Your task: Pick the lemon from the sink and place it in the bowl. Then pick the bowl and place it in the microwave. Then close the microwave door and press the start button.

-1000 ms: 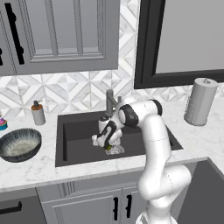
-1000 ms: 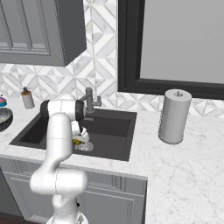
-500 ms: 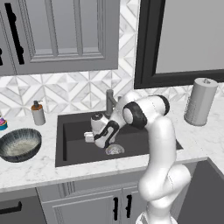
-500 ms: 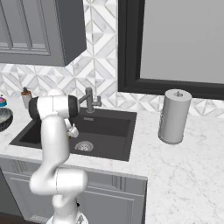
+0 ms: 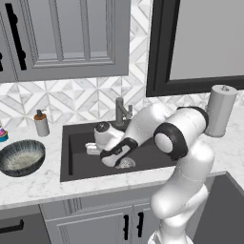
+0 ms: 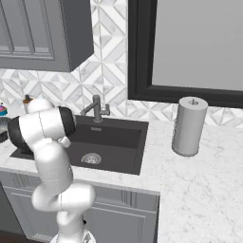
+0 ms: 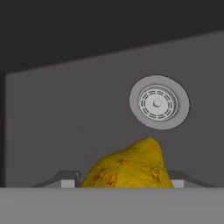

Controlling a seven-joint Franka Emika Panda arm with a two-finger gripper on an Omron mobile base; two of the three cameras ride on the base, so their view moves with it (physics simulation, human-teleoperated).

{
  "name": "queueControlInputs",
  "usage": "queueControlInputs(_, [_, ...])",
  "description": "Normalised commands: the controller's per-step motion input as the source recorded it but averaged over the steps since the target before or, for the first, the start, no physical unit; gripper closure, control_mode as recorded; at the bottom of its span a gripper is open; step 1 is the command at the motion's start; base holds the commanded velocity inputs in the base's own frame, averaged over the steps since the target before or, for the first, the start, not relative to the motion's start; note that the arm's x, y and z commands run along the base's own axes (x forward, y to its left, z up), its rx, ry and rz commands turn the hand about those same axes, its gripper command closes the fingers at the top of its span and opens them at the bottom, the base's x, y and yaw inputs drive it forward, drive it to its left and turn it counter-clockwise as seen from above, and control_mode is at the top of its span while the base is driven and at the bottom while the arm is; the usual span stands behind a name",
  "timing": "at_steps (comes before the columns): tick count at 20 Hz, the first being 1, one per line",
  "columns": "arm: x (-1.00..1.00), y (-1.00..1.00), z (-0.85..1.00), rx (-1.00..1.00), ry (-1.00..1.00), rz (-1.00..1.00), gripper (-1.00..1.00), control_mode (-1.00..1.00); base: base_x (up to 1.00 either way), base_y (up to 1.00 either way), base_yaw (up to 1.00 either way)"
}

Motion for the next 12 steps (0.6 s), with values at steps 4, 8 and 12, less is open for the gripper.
queueControlInputs(4, [-0.58,0.00,1.00,0.05,0.00,0.00,1.00,-1.00,0.00,0.00,0.00])
queueControlInputs(8, [-0.27,0.00,1.00,0.04,0.00,0.00,1.00,-1.00,0.00,0.00,0.00])
queueControlInputs(12, [-0.37,-0.07,1.00,0.00,0.06,0.00,1.00,-1.00,0.00,0.00,0.00])
